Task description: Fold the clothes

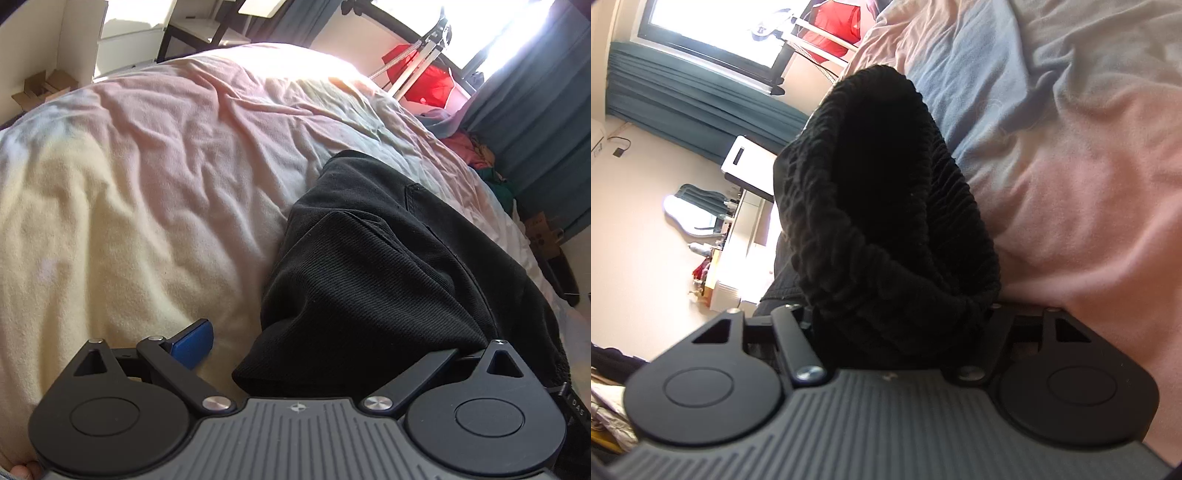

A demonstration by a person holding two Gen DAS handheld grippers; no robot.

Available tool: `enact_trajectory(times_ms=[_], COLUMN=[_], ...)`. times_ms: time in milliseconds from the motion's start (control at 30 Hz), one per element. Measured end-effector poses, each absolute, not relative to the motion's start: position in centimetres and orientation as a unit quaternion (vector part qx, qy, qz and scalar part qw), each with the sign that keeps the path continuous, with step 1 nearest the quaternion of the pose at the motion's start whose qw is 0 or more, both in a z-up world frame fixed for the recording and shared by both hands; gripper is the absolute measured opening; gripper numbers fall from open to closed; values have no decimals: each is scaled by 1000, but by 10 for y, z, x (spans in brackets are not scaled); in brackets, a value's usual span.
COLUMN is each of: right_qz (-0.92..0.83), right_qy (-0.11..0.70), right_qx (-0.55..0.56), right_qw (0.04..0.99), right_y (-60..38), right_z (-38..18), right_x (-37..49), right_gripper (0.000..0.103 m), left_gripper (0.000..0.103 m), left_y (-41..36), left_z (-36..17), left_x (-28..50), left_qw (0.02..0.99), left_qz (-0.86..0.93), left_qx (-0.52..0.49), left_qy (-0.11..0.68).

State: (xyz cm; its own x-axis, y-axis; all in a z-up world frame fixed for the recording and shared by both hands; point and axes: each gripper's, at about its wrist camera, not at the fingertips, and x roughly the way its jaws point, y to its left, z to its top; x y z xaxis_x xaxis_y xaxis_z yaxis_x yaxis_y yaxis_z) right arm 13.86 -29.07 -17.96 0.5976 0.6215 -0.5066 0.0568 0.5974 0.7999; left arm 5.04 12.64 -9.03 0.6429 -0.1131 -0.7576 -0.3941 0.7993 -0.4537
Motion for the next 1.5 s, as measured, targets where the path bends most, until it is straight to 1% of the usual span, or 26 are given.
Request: enact_trajectory(times_ms=[67, 133, 167, 300, 400, 533, 600, 700, 800, 1100, 1200, 1267, 1300, 1367, 1433, 1500], right_qz=[173, 166, 163, 156, 157, 160, 160, 157, 149, 126, 121, 121, 125, 133, 145, 157], right_qy=[410, 408, 407, 401, 399, 399, 399, 400, 402, 392, 377, 364, 360, 355, 353, 352], right_qx=[405, 399, 396, 387, 387, 383, 383, 381, 363, 314, 288, 268, 257, 245, 246, 255], right_qw=[799, 804, 807, 816, 816, 817, 818, 818, 827, 855, 872, 884, 888, 893, 891, 887], right_y=[-291, -291, -292, -292, -290, -283, -282, -280, -272, -254, -247, -241, -239, -238, -242, -249], right_z=[-175, -171, -168, -162, -163, -163, -165, -166, -161, -145, -135, -127, -122, -111, -98, -83], right_x=[136, 133, 130, 129, 130, 129, 132, 136, 138, 138, 133, 129, 129, 128, 131, 137], right_gripper=[60, 57, 55, 54, 54, 54, 54, 54, 55, 54, 53, 52, 51, 49, 47, 45], left_gripper=[99, 101, 103, 103, 103, 103, 103, 103, 102, 91, 80, 66, 64, 56, 52, 49], left_y=[134, 141, 144, 156, 162, 167, 167, 174, 179, 167, 165, 164, 163, 164, 164, 156], left_z=[-83, -74, -68, -47, -57, -83, -100, -125, -135, -135, -131, -125, -118, -109, -99, -82], left_x=[45, 36, 32, 43, 90, 144, 162, 169, 170, 177, 172, 167, 164, 167, 170, 176], left_qw=[839, 833, 833, 848, 837, 821, 796, 766, 765, 805, 817, 827, 831, 829, 825, 830], left_qz=[42, 5, -10, -48, -62, -36, -56, -92, -111, -113, -108, -107, -110, -108, -104, -103], left_qx=[-324, -339, -343, -338, -324, -318, -347, -400, -408, -355, -343, -334, -330, -338, -345, -324], left_qy=[435, 437, 434, 407, 436, 474, 493, 495, 485, 462, 450, 440, 434, 432, 435, 442])
